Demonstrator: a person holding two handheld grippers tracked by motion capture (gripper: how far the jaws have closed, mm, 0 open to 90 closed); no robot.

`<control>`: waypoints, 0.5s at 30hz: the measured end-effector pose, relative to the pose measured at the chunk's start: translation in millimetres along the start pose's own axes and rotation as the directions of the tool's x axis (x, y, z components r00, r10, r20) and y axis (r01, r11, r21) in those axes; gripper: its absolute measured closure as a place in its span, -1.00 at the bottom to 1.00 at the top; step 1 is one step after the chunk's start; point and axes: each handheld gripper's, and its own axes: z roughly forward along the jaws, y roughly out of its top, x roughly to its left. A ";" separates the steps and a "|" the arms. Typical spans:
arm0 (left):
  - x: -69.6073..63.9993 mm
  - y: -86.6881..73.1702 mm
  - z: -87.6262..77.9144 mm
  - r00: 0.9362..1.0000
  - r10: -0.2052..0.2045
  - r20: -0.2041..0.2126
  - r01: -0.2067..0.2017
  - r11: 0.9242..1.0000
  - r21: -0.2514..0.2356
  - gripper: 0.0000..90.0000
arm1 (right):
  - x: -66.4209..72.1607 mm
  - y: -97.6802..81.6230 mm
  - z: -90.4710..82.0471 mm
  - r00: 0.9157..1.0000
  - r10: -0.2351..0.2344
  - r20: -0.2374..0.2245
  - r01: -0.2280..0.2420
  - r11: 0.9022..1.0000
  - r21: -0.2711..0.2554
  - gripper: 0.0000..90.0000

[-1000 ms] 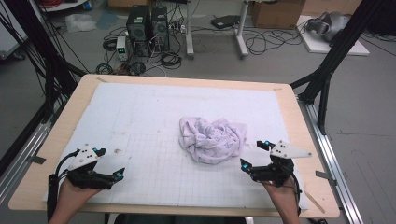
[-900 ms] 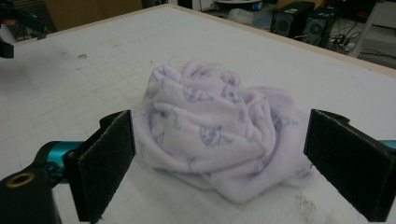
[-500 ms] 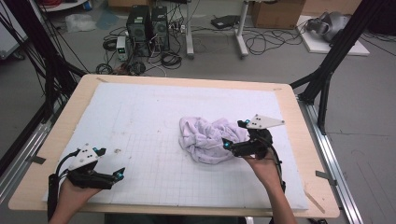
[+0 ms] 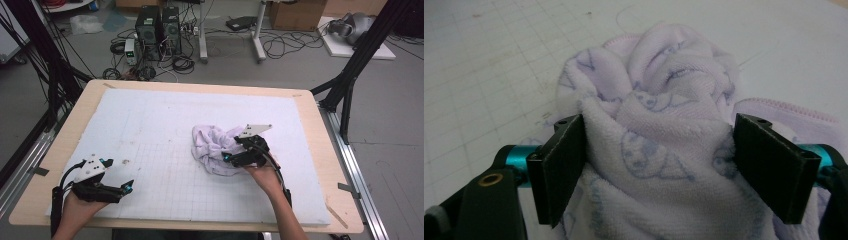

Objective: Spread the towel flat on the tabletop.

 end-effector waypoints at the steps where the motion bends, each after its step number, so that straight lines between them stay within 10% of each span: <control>1: 0.1 0.0 0.1 1.000 -0.001 0.000 0.001 1.000 0.000 -0.96 | -1.2 0.6 3.1 1.000 0.017 0.010 -0.017 1.000 0.000 -0.41; 12: 1.0 0.2 -0.3 1.000 -0.003 -0.001 0.003 1.000 -0.005 -0.96 | -1.4 11.6 -1.1 0.998 0.028 -0.057 -0.026 0.999 0.040 0.51; 15: 2.1 0.2 -0.7 1.000 -0.005 -0.005 0.005 1.000 -0.005 -0.96 | 11.2 25.0 -9.5 0.996 -0.037 -0.082 0.039 0.999 0.023 0.58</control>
